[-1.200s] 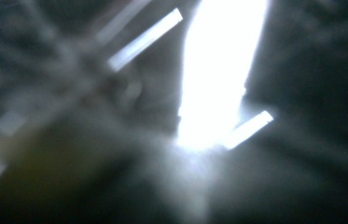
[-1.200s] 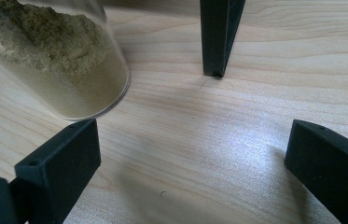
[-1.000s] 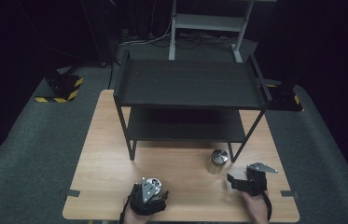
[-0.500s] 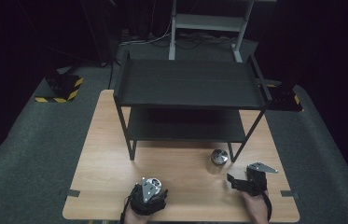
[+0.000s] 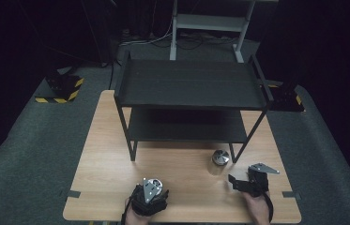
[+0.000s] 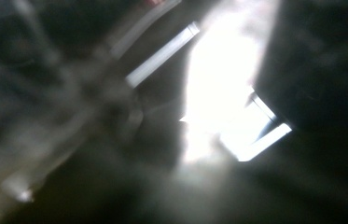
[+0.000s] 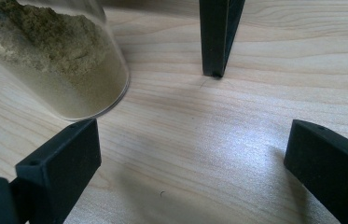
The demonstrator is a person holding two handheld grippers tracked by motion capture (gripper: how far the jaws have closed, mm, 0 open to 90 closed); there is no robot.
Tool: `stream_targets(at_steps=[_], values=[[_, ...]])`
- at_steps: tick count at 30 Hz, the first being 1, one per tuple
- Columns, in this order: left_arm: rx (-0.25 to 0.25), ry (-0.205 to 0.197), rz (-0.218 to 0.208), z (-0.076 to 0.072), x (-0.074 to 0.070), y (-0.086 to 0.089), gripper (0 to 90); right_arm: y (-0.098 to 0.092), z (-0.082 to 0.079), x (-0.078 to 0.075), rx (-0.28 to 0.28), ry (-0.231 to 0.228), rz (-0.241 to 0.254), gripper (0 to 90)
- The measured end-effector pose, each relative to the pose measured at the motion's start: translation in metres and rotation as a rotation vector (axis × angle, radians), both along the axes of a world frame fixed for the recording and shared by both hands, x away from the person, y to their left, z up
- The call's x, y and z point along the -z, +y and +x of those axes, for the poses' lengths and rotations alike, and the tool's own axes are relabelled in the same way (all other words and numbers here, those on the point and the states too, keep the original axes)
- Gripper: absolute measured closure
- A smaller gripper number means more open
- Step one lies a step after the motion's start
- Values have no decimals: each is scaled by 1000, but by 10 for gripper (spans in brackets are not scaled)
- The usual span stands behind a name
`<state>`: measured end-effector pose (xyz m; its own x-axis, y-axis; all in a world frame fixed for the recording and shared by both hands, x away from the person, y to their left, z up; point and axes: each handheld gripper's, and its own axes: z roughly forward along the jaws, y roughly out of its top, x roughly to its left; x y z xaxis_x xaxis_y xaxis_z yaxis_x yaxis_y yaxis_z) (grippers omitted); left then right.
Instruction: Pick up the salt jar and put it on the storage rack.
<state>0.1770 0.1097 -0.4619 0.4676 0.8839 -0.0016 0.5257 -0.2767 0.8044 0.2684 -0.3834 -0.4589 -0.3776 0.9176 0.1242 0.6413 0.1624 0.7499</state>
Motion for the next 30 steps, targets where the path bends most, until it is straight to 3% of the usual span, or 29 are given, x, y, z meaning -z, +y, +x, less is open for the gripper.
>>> stream_targets(at_steps=[5,12,18,30], values=[[-6,0,2,0,-1,-2,308,0,0,0,0,0,1,38],[9,-2,38,2,-6,-7,309,-1,0,0,-2,-1,4,38],[7,-4,22,4,-9,-6,309,-2,0,1,-1,-1,9,38],[27,-13,36,10,-25,-5,309,-2,0,1,-1,-1,8,38]])
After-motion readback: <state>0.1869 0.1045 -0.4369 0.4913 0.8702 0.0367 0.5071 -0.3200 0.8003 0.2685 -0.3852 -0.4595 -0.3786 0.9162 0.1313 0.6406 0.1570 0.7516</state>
